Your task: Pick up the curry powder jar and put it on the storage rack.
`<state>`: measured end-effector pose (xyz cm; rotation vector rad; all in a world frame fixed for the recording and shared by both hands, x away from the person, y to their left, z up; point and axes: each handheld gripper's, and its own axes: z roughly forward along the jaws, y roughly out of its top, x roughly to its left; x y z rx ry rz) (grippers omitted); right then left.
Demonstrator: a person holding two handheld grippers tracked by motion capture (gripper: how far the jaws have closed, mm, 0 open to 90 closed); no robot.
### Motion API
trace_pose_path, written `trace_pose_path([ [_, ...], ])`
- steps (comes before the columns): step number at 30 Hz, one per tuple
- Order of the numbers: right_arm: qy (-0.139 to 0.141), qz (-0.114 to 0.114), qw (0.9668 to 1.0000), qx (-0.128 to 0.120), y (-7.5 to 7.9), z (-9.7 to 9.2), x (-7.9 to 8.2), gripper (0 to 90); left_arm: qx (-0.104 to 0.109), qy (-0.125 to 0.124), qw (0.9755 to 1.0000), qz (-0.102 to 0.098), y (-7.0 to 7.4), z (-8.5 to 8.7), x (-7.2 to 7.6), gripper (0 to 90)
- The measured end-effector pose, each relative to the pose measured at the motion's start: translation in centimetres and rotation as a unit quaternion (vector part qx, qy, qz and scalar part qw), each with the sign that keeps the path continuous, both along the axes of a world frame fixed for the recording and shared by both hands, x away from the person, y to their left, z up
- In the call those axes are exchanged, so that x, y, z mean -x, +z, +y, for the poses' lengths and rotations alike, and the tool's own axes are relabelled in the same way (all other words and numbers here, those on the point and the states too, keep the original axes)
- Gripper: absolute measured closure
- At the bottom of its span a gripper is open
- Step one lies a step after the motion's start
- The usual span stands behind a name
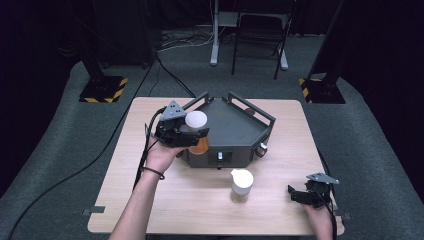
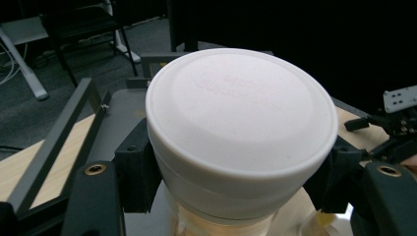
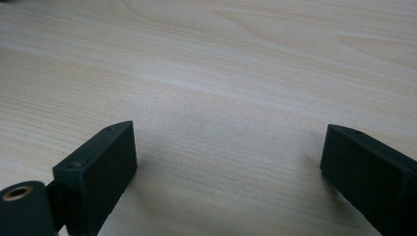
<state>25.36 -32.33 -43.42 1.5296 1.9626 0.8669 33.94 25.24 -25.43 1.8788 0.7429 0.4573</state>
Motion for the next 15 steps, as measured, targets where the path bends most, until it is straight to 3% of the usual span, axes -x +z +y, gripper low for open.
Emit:
trace_pose_path([
  [6,0.000,0.000,1.0000,0.000,0.0,0.0,0.0,5.7,-0.007,0.015,0.9999,-0.003,0.7,-0.9,-1.1,33.5],
  [15,0.001,0.000,1.0000,0.000,0.0,0.0,0.0,5.7,-0.012,0.035,0.9993,0.007,0.3,-2.1,-2.9,33.5],
])
